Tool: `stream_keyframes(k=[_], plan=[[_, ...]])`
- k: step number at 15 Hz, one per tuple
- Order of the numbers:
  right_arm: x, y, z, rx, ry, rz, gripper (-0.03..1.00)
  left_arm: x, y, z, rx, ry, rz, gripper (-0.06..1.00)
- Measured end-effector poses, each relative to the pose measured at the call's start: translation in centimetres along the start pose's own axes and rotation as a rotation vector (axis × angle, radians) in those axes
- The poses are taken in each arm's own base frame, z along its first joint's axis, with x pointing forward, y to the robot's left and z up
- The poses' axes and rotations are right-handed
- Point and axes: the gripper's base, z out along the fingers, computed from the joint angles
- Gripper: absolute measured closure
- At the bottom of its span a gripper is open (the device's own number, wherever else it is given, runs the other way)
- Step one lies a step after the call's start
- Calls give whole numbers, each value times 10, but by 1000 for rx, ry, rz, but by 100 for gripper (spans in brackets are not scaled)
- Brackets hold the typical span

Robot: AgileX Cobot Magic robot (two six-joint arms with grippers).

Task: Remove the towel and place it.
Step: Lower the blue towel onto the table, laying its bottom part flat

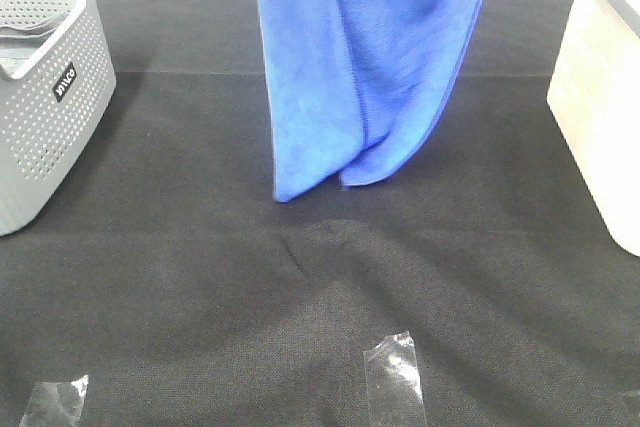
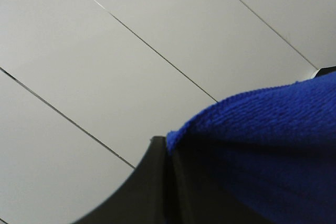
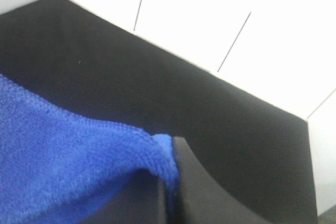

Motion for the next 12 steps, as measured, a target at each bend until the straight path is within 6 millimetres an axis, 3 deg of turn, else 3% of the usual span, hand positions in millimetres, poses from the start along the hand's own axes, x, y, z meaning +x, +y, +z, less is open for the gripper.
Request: stream_keyframes(k=[6,9,12], plan=[[-20,-1,11,39,-262,-4,97,30,28,11,-82,-154,36,94],[-19,3,27,39,-312,-7,97,54,36,23,-110,-191,36,94],[-18,5,34,40,-336,-10,97,63,47,33,-149,-201,32,94]])
